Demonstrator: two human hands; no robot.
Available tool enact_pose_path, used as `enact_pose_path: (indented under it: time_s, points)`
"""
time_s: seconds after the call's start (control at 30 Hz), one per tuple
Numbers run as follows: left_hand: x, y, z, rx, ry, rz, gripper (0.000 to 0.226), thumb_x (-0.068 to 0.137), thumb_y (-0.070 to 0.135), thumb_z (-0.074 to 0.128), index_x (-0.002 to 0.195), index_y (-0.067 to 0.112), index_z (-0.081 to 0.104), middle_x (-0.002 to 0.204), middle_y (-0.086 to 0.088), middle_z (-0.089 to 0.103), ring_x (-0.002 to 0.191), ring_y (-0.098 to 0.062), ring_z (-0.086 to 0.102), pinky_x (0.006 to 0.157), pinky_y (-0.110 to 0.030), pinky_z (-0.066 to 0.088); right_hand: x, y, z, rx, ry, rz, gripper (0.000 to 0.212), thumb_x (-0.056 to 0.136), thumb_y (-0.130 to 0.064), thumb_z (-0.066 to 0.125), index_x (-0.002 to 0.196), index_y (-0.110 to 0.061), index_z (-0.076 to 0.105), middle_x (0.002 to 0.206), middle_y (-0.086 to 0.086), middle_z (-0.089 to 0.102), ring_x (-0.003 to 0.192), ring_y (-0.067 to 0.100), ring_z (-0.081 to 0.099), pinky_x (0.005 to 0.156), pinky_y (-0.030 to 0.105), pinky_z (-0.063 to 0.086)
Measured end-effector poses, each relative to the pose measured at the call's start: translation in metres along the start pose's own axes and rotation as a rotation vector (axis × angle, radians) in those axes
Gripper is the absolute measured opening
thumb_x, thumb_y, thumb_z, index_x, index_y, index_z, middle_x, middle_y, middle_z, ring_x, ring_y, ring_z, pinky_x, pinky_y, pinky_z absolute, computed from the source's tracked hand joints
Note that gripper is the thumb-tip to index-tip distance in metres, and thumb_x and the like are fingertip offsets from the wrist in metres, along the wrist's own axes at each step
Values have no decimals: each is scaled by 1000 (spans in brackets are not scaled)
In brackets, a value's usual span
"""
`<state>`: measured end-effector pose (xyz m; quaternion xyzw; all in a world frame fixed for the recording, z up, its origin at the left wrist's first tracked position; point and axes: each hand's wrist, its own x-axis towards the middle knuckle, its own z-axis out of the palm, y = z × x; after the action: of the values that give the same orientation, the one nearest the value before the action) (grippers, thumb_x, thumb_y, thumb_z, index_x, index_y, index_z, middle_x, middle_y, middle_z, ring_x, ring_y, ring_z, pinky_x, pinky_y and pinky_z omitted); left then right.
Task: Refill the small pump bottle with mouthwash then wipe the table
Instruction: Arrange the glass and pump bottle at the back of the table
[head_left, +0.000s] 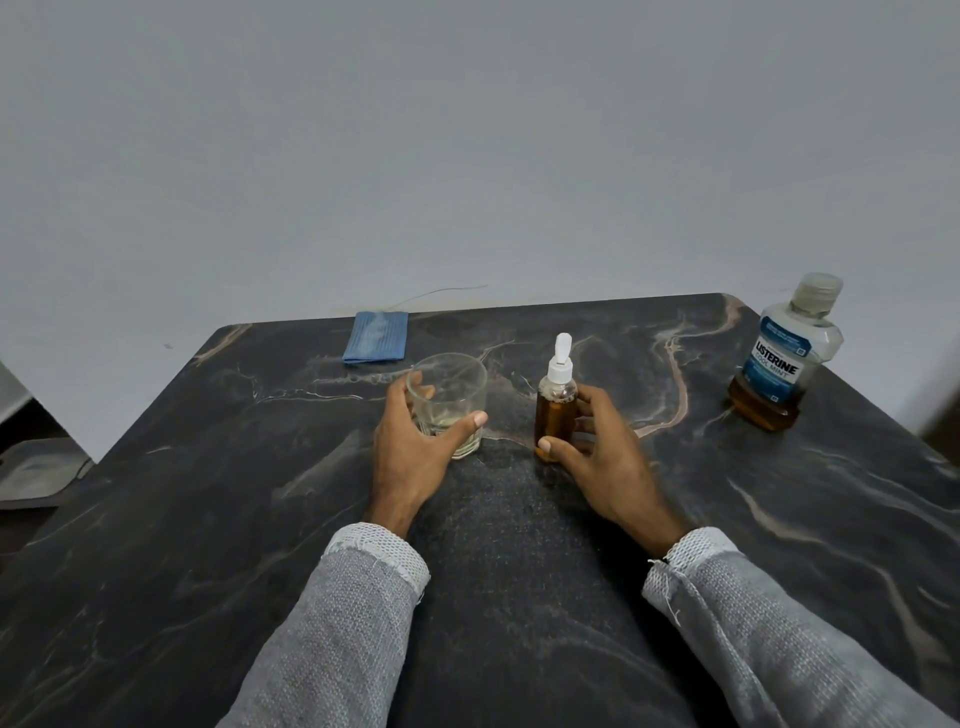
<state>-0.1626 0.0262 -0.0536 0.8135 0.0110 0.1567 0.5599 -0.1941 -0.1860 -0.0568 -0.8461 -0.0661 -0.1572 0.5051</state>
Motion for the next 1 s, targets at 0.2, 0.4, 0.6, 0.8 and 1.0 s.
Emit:
enact_pose_path:
  time_s: [0.2,0.4,0.6,0.8,1.0]
  points:
    - [2,-1,-4,24,-70,-3,99,58,52,85,140,29,35,137,2,53,122,-16,53,101,-37,46,1,2,3,-95,46,-23,63,81,-25,75,135,-25,41,126,-8,54,105,7,55,80,11,40]
    - [7,-6,-14,140,-177,1,104,58,44,88,144,29,30,145,1,46,124,-15,48,105,-39,42,7,3,3,-111,22,-22,63,82,-22,75,136,-23,41,129,-1,57,105,11,57,86,26,49]
    - [9,-10,-14,149,-147,33,93,57,42,89,135,29,40,132,5,55,111,-9,53,94,-27,45,17,3,4,-106,-11,-14,64,84,-18,73,138,-21,40,131,1,56,106,14,59,87,28,50]
    - [11,-12,-12,133,-145,25,92,60,40,88,136,28,39,133,3,56,114,-13,56,100,-39,49,23,2,8,-130,-22,-18,67,84,-17,73,141,-21,37,136,3,55,109,7,52,88,25,43]
    - [10,-11,-14,169,-171,32,93,60,44,87,136,28,37,122,17,51,107,-5,52,90,-24,43,24,5,8,-116,-41,38,75,80,-24,78,140,-23,33,134,1,56,102,5,54,88,23,45]
